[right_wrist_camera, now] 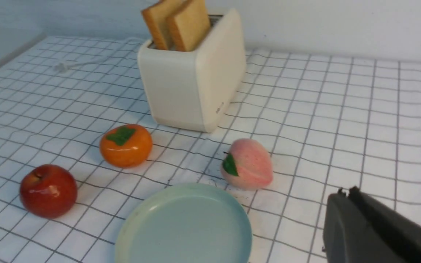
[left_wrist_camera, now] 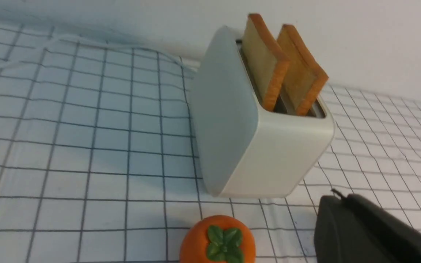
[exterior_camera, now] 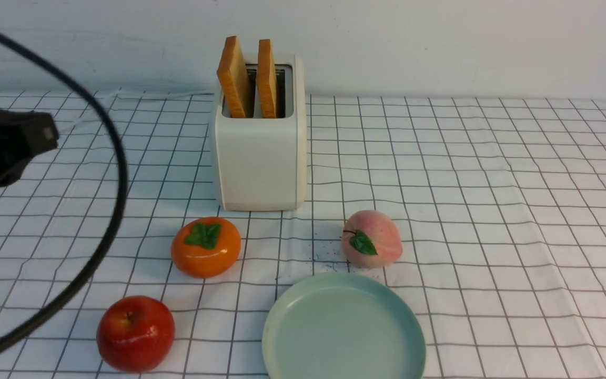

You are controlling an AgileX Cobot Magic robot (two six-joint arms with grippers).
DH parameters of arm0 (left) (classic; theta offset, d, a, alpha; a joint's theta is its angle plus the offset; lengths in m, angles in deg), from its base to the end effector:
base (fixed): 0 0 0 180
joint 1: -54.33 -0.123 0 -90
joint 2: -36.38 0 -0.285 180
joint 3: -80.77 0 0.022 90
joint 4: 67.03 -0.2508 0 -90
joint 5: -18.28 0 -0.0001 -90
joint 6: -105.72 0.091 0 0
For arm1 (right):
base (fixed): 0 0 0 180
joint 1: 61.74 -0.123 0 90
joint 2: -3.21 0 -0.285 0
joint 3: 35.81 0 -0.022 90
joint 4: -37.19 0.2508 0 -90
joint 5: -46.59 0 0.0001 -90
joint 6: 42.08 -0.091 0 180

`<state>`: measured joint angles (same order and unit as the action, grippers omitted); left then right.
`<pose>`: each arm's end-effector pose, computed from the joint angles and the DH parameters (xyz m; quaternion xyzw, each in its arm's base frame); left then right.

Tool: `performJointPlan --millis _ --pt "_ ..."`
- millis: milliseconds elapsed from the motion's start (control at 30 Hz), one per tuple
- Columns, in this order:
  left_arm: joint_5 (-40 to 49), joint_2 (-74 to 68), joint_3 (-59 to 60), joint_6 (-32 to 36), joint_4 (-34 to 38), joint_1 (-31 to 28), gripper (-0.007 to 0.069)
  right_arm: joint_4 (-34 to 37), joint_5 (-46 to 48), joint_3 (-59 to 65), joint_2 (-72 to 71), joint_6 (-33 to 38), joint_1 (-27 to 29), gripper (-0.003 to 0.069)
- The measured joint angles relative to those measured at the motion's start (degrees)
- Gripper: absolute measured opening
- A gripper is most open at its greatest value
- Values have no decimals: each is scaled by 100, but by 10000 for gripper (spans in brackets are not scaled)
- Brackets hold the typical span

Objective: Take toasted bread from bread machine on white checkered table place on plate.
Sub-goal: 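Reach for a toast slice standing in the toaster with the left gripper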

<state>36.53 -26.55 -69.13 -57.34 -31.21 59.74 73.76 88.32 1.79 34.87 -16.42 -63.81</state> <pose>0.2045 -0.0362 0.3578 -0.0310 0.8068 -0.1892 0.5589 0.0635 0.0385 0.3605 -0.1150 0.7776 0.1884 0.5888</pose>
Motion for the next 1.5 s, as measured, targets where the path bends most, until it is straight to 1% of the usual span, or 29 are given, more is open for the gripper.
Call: performJointPlan --millis 100,200,233,333,433,500,600,700,733,767,800,833,967,1067,1333,1400,1500 --pt "3 -383 -398 218 48 313 -13 303 0 -38 68 460 0 -6" --pt "-392 -635 -598 437 74 738 -13 535 -14 -61 113 760 0 -6" --pt "-776 -781 -664 608 86 1001 -13 737 -54 -66 133 967 0 -5" --pt "-1714 -1181 -688 946 114 1509 -13 1050 -100 -67 132 1287 0 -2" --pt "-2372 -1765 -806 1099 158 1795 -5 1219 -152 -77 132 1480 0 -1" --pt "-2442 -1985 -903 1121 163 1815 13 1254 -173 -77 132 1534 0 0" --pt "-2200 -2707 -1424 1144 294 1710 120 1290 -178 -77 132 1583 0 0" --pt "-1744 -3188 -1954 1146 489 1512 256 1295 -172 -77 132 1583 0 0" --pt "-1559 -3379 -2191 1146 595 1400 323 1300 -167 -77 132 1583 0 2" --pt "-1517 -3496 -2308 1146 633 1320 358 1305 -157 -77 132 1583 0 2" --pt "-1500 -3496 -2335 1146 660 1320 366 1307 -151 -77 132 1583 0 2" --pt "-1462 -3707 -2562 1146 778 1174 435 1312 -106 -77 132 1583 0 2" --pt "-1438 -4076 -2867 1151 860 1006 492 1316 -49 -77 132 1583 0 2" --pt "-1433 -4367 -3100 1164 862 978 503 1316 -49 -77 132 1583 0 4" --pt "-1495 -4886 -3635 1295 874 978 503 1316 -45 -77 132 1583 0 8" --pt "-1607 -5019 -3727 1322 874 978 494 1316 -45 -77 132 1583 0 9" --pt "-1762 -5256 -3912 1334 874 978 451 1316 -45 -77 132 1583 0 11"
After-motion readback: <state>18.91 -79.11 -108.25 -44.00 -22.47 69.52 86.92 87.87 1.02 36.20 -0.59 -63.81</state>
